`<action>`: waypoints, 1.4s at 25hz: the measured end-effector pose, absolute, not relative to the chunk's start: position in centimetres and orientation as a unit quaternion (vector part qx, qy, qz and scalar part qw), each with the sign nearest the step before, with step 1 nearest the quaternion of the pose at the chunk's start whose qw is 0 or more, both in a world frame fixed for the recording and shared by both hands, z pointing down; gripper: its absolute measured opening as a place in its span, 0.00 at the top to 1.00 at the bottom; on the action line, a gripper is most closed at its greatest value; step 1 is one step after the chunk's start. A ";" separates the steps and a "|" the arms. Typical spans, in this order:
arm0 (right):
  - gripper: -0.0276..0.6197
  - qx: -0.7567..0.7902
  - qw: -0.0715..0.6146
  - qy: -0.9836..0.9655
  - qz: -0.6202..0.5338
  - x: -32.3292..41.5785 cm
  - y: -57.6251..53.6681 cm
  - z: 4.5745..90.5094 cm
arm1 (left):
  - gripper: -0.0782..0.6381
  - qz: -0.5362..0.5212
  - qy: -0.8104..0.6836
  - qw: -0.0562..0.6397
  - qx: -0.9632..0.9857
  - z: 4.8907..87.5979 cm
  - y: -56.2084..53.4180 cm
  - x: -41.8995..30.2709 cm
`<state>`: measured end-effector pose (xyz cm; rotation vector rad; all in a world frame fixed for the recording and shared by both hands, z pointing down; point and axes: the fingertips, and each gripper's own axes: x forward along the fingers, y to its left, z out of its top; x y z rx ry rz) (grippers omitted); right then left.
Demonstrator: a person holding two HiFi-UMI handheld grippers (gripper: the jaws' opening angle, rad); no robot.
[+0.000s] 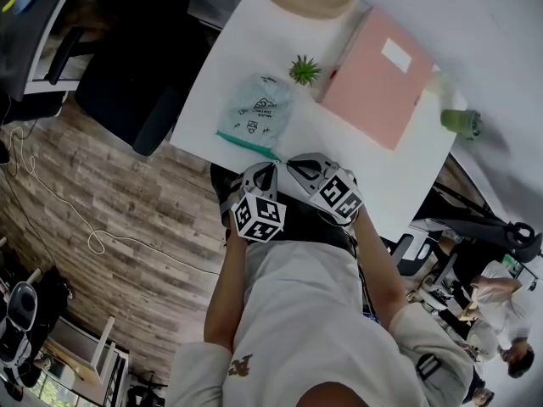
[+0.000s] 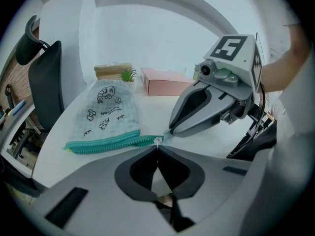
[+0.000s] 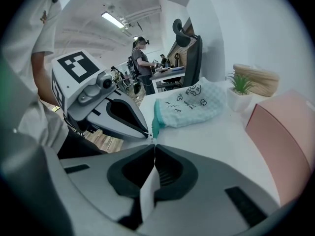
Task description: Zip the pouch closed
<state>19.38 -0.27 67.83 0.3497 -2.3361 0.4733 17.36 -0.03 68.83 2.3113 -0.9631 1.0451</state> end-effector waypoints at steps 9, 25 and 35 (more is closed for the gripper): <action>0.95 0.149 0.361 -0.902 0.182 19.4 -0.1 67.5 | 0.90 0.347 -0.341 0.252 0.837 68.5 0.0 17.2; 0.95 0.173 0.382 -0.892 0.169 20.2 -0.4 67.8 | 0.90 0.349 -0.356 0.250 0.830 68.4 -0.8 15.9; 0.95 0.190 0.383 -0.888 0.168 20.4 -0.9 67.4 | 0.90 0.346 -0.365 0.247 0.828 67.7 -1.6 14.8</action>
